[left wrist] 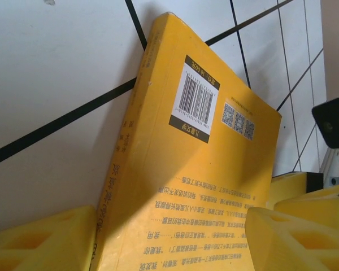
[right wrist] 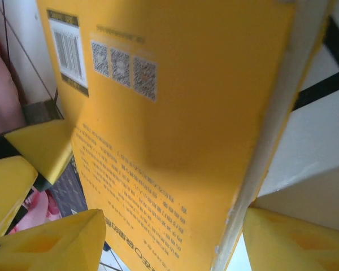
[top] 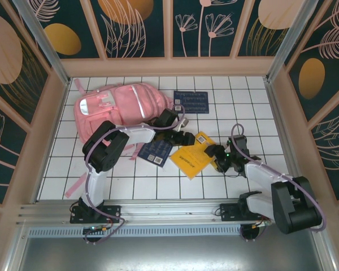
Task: Pack the student bag
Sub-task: Pick up the book from the center of the table.
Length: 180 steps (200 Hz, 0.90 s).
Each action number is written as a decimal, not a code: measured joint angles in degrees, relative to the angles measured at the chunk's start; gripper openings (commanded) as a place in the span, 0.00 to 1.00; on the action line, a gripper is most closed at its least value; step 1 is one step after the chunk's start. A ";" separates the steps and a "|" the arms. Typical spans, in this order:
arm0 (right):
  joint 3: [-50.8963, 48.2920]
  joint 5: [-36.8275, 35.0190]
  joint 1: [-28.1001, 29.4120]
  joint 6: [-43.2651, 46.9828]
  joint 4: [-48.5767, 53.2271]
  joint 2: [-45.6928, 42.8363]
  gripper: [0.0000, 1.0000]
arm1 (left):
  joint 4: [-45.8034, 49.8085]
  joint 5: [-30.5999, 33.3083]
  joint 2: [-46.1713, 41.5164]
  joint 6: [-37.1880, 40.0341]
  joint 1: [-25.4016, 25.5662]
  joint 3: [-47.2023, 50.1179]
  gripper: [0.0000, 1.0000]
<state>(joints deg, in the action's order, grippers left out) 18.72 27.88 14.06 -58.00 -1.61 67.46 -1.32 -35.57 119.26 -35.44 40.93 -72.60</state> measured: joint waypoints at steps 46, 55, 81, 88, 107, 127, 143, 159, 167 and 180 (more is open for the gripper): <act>1.20 -0.20 -0.13 -0.85 0.57 -1.70 0.51 | -0.15 0.04 0.07 -0.04 -0.11 0.00 0.66; 2.12 -0.39 -0.02 -0.68 1.01 -3.19 0.51 | -0.17 0.00 0.09 -0.04 -0.11 0.00 0.66; 4.98 -1.03 0.68 0.28 0.85 -5.09 0.48 | -0.39 -0.48 0.26 -0.04 -0.04 0.00 0.65; 5.31 -1.33 1.03 0.68 0.70 -5.05 0.45 | -0.48 -0.61 0.26 -0.04 0.00 0.00 0.65; 5.35 -2.32 2.12 1.14 0.48 -3.91 0.32 | -0.66 -0.94 0.37 -0.24 0.00 0.00 0.64; 5.35 -3.50 3.52 1.77 0.48 -1.64 0.09 | -0.81 -1.46 0.39 -0.48 0.02 0.11 0.64; 5.49 -4.94 4.11 2.69 1.09 -1.14 0.00 | -1.03 -1.27 0.39 -0.70 0.00 0.24 0.66; 6.51 -5.97 4.42 3.76 3.17 -1.14 0.00 | -0.96 -1.05 0.22 -0.70 0.02 0.24 0.68; 7.37 -6.27 4.44 4.72 4.13 -1.25 0.00 | -0.61 -0.76 -0.09 -0.66 0.02 0.24 0.70; 8.90 -7.02 4.35 6.51 5.84 -1.99 0.00 | -0.04 0.04 -1.46 -0.76 -0.31 0.68 0.74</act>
<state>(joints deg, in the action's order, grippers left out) 27.62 20.86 18.41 -51.48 4.23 65.47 -1.37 -35.53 117.80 -36.21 40.62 -71.92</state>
